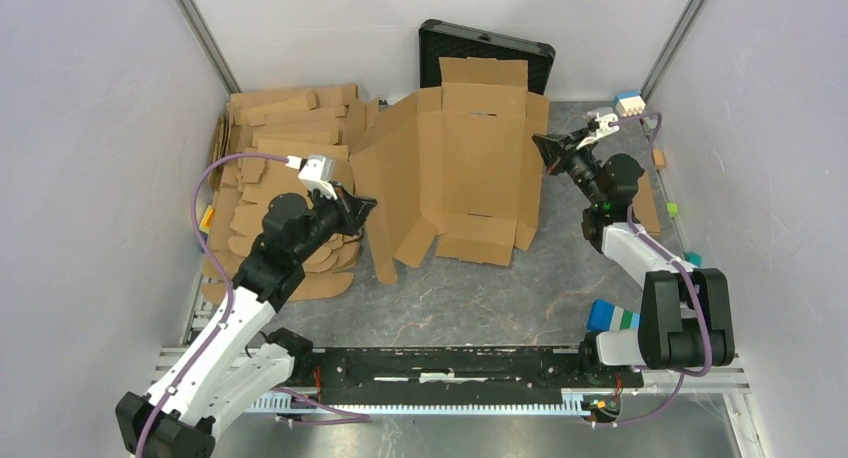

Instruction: Fold the paper box

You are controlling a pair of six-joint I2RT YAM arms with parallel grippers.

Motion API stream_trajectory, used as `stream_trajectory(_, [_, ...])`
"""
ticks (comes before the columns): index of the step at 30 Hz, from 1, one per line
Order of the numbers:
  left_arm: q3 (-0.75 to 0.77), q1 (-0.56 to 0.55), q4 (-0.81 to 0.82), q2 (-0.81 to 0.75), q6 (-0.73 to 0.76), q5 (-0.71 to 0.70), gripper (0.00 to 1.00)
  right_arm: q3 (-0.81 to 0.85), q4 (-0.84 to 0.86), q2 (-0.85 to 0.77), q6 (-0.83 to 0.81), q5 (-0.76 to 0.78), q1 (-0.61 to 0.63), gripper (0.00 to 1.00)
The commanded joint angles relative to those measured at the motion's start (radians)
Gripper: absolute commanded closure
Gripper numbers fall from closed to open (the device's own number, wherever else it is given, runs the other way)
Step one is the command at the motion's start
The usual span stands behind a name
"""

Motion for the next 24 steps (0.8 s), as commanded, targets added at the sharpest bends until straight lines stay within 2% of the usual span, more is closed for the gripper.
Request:
stream_trajectory(1, [-0.008,-0.003,0.189,0.006,-0.168,-0.075,0.97,0.01,0.078,-0.039,-0.028,0.061,0.019,0.98])
stream_trajectory(6, [-0.048,-0.017,0.28,0.009,-0.203,-0.083,0.98,-0.014,0.069,-0.071,-0.067,0.107,0.041,0.98])
stream_trajectory(12, [0.012,-0.093,0.33,0.153,-0.205,-0.014,0.98,-0.017,0.036,-0.086,-0.103,0.159,0.044,0.98])
stream_trajectory(16, [0.045,-0.148,0.34,0.221,-0.172,0.021,0.97,-0.049,0.027,-0.091,-0.12,0.203,0.044,0.98])
stream_trajectory(21, [-0.015,-0.172,0.346,0.223,-0.098,0.003,0.98,-0.122,0.022,-0.125,-0.113,0.261,0.044,0.98])
stream_trajectory(22, [-0.031,-0.177,0.35,0.219,-0.081,-0.003,0.98,-0.139,0.023,-0.136,-0.109,0.265,0.044,0.97])
stream_trajectory(24, [-0.065,-0.187,0.351,0.203,-0.057,-0.028,0.98,-0.159,0.011,-0.154,-0.099,0.273,0.044,0.86])
